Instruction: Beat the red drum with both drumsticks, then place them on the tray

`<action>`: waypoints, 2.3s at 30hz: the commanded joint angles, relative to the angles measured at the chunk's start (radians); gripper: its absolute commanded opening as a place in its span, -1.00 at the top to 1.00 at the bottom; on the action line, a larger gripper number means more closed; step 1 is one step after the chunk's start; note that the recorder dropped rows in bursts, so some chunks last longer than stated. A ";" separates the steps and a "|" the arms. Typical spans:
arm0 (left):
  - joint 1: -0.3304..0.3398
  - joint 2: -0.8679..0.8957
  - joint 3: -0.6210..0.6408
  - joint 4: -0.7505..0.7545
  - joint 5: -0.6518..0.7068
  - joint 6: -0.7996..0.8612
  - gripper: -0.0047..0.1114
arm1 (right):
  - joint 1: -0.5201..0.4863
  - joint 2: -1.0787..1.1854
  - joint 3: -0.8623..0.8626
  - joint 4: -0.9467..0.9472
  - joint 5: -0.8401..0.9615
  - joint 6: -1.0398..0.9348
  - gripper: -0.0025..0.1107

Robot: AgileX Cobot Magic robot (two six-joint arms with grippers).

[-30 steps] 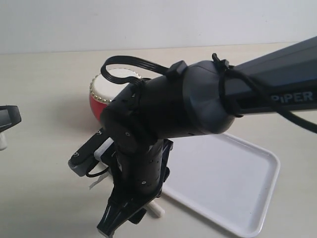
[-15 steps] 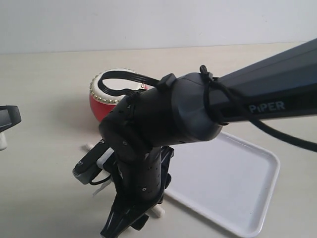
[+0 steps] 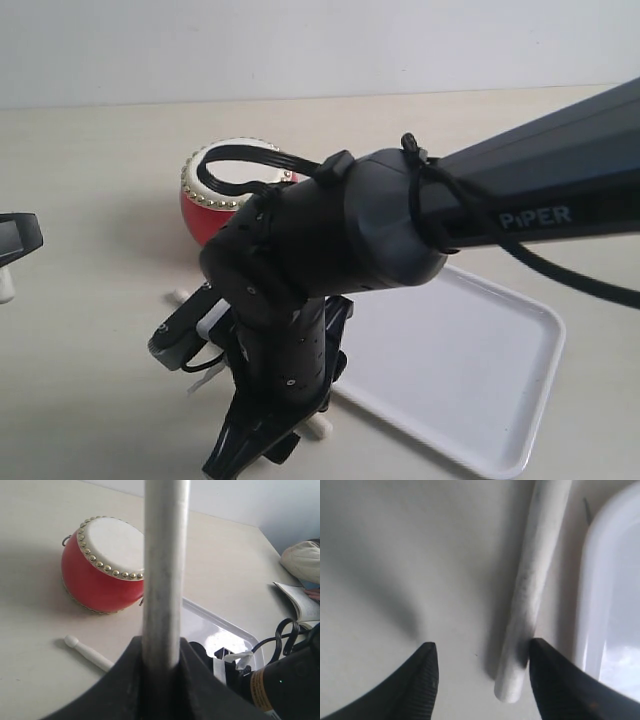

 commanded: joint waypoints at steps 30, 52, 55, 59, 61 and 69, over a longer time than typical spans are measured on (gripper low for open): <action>0.003 -0.006 0.001 0.002 -0.002 0.002 0.92 | -0.006 0.041 -0.005 -0.009 -0.001 0.059 0.17; 0.003 0.002 -0.025 0.037 0.035 -0.010 0.92 | -0.011 -0.147 -0.005 -0.021 0.078 0.063 0.96; 0.003 0.007 -0.162 0.267 0.116 -0.193 0.92 | -0.087 -0.347 -0.005 -0.032 0.117 0.051 0.96; 0.003 0.115 -0.318 0.594 0.283 -0.372 0.92 | -0.299 -0.479 -0.005 -0.061 0.260 -0.045 0.96; 0.003 0.261 -0.363 0.629 0.343 -0.374 0.92 | -0.388 -0.485 -0.005 -0.038 0.334 -0.105 0.96; -0.036 0.722 -0.642 0.927 0.629 -0.504 0.92 | -0.443 -0.357 -0.034 0.060 0.354 -0.143 0.96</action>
